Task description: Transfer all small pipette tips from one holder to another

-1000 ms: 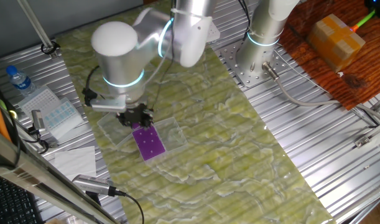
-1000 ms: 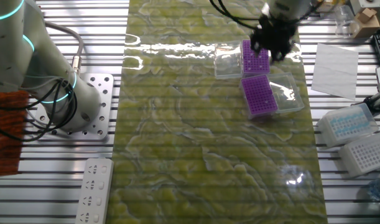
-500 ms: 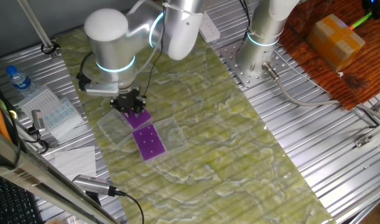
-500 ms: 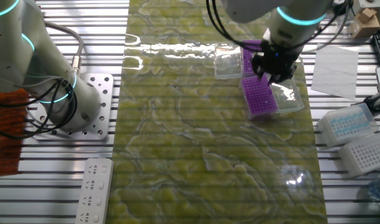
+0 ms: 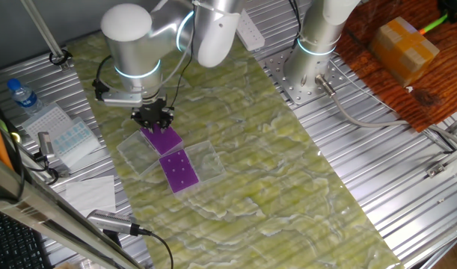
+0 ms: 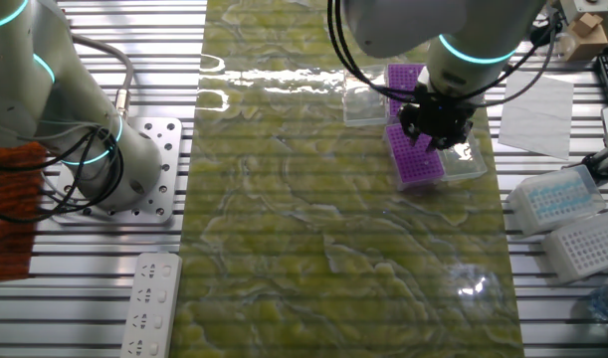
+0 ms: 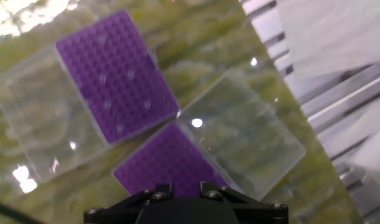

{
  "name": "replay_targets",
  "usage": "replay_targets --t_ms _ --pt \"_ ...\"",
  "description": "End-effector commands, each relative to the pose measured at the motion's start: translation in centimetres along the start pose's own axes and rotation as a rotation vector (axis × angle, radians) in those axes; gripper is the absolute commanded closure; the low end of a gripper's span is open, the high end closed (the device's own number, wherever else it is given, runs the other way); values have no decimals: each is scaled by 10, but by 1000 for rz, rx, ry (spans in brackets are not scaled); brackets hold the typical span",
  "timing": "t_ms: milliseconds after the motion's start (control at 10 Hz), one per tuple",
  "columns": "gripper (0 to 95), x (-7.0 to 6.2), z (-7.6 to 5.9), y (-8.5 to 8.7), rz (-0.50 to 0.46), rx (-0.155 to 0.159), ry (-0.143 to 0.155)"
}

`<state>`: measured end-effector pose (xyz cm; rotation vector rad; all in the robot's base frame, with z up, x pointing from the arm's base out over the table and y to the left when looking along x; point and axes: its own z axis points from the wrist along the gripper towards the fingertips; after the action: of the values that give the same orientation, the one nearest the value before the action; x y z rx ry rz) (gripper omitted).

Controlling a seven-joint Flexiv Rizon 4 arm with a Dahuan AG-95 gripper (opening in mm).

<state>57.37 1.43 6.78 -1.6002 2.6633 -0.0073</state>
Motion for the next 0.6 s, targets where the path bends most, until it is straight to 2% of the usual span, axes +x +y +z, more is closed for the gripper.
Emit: replay_targets --t_ms 100,600 --pt "760 1 2 -2 1 1 2" --pt "760 13 10 -18 -21 1 0"
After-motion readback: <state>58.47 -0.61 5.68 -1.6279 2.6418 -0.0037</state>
